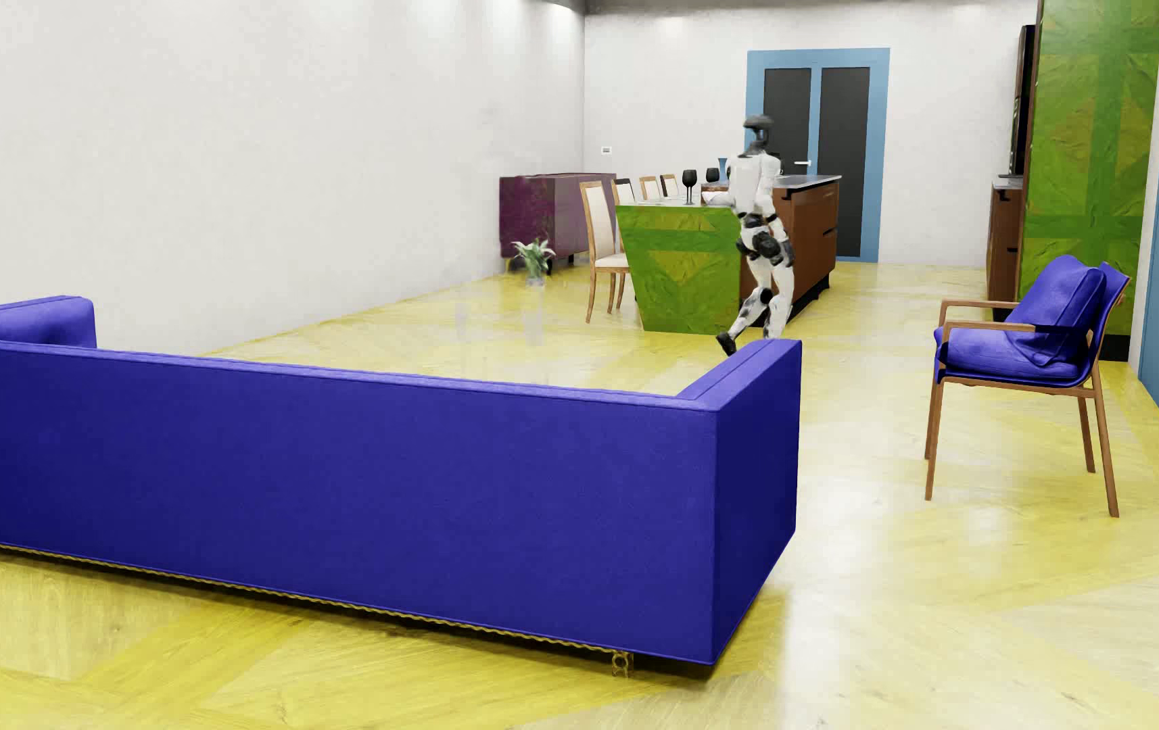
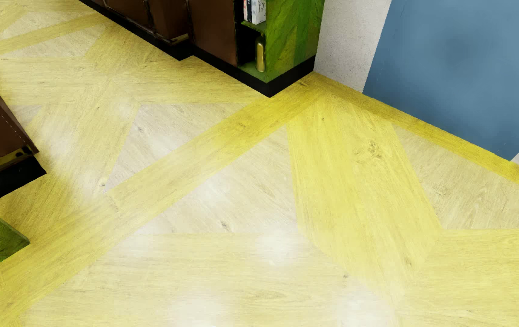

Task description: Move towards the sofa

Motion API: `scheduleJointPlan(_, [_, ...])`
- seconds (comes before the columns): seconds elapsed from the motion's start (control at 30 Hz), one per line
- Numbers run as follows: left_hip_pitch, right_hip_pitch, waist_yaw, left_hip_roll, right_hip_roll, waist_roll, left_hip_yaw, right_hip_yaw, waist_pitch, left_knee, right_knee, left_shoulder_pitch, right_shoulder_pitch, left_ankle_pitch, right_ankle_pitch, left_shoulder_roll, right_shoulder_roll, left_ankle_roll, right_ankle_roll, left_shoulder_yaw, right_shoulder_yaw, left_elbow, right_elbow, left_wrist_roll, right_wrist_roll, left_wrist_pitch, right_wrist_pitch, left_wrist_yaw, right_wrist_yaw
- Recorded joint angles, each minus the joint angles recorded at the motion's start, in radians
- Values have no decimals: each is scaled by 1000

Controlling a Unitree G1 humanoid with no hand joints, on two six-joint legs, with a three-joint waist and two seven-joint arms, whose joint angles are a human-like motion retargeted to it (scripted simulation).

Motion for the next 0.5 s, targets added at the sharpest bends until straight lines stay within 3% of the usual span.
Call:
scheduleJointPlan(0.07, [-67, 76, 22, 13, 19, 0, 53, 33, -6, -254, -40, 63, -41, -31, -35, 21, -26, 19, 16, 45, 0, 30, -50, -51, 30, -9, -43, -49, -8])
scheduleJointPlan(0.13, [-71, 133, 38, -1, 31, -2, 126, 67, -14, -660, -65, 111, -67, 27, -68, 72, -52, 9, 31, 19, 3, 64, -117, -9, 70, -47, -78, -137, -26])
scheduleJointPlan(0.17, [-61, 154, 45, -45, 32, -5, 100, 86, -17, -873, -62, 129, -72, 76, -79, 93, -59, -26, 38, 5, 0, 81, -150, 27, 90, -67, -85, -179, -31])
scheduleJointPlan(0.2, [-61, 166, 51, -106, 31, -10, -10, 107, -18, -1024, -27, 141, -78, 119, -88, 103, -63, -65, 43, -7, -3, 96, -173, 68, 111, -73, -84, -217, -38])
scheduleJointPlan(0.27, [-70, 156, 52, -218, 7, -23, -242, 141, -11, -1038, 159, 156, -78, 179, -76, 104, -71, -127, 37, -29, -7, 121, -190, 146, 141, -85, -69, -271, -39])
scheduleJointPlan(0.3, [-70, 146, 47, -252, -16, -31, -266, 153, -6, -941, 273, 159, -76, 208, -44, 92, -81, -75, 26, -34, 1, 127, -184, 172, 140, -99, -57, -282, -30])
scheduleJointPlan(0.33, [-70, 138, 41, -265, -45, -41, -232, 166, 0, -842, 376, 158, -77, 164, 4, 76, -93, 0, 10, -29, 18, 128, -171, 190, 127, -108, -47, -280, -13])
scheduleJointPlan(0.43, [10, 74, 37, -252, -161, -79, -128, 147, 10, -717, 636, 99, -69, 21, 219, 28, -77, 32, 4, 18, 61, 116, -94, 229, 21, -72, 12, -180, -11])
scheduleJointPlan(0.5, [73, 89, 22, -253, -279, -105, -94, 32, 0, -760, 643, 21, -28, 14, 370, 16, -43, 44, 3, 27, 40, 89, -69, 222, 7, -86, 22, -136, -14])
